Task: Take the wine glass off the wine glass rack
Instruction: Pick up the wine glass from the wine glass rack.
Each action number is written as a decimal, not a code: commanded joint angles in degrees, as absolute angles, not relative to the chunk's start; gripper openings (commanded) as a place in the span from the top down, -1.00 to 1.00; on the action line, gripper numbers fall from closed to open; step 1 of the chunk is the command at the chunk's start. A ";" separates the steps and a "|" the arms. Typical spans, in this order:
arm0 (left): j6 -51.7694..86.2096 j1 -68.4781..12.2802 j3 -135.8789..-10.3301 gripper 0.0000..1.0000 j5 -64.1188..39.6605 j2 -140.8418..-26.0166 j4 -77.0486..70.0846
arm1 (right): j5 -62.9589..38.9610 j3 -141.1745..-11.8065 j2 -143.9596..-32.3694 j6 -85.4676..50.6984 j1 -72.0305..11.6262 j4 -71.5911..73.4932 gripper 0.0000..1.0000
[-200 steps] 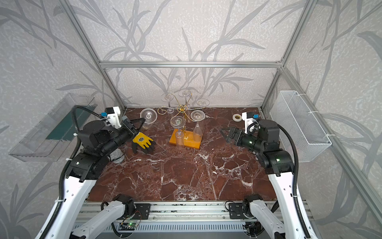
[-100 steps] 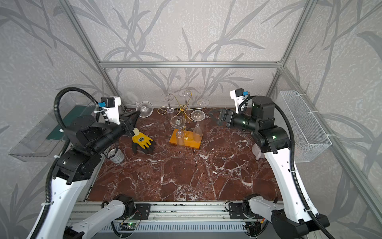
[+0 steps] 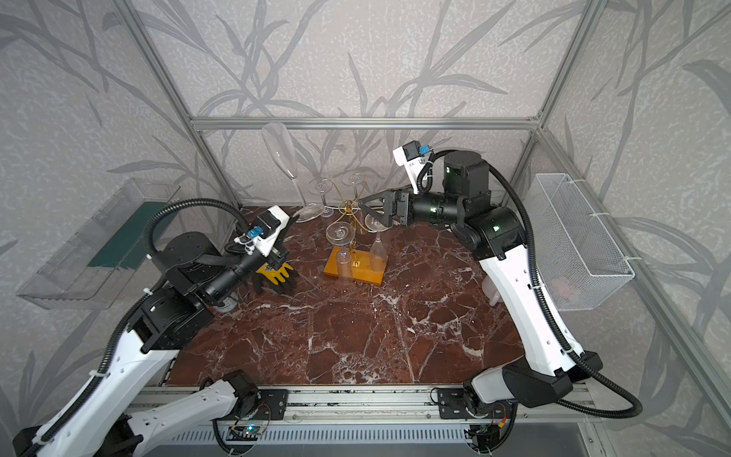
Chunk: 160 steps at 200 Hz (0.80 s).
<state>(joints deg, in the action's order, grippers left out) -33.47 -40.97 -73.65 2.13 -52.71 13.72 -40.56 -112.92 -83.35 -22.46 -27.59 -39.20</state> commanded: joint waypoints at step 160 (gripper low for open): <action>-71.87 -66.07 -63.97 1.00 23.95 -60.60 -16.07 | -35.10 -108.84 -81.07 -16.61 -34.13 -41.27 0.42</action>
<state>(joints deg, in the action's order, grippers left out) -68.62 -65.34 -63.90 21.74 -60.99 -9.67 -36.21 -110.08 -83.79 -16.80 -33.91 -43.44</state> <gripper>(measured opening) 0.053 0.332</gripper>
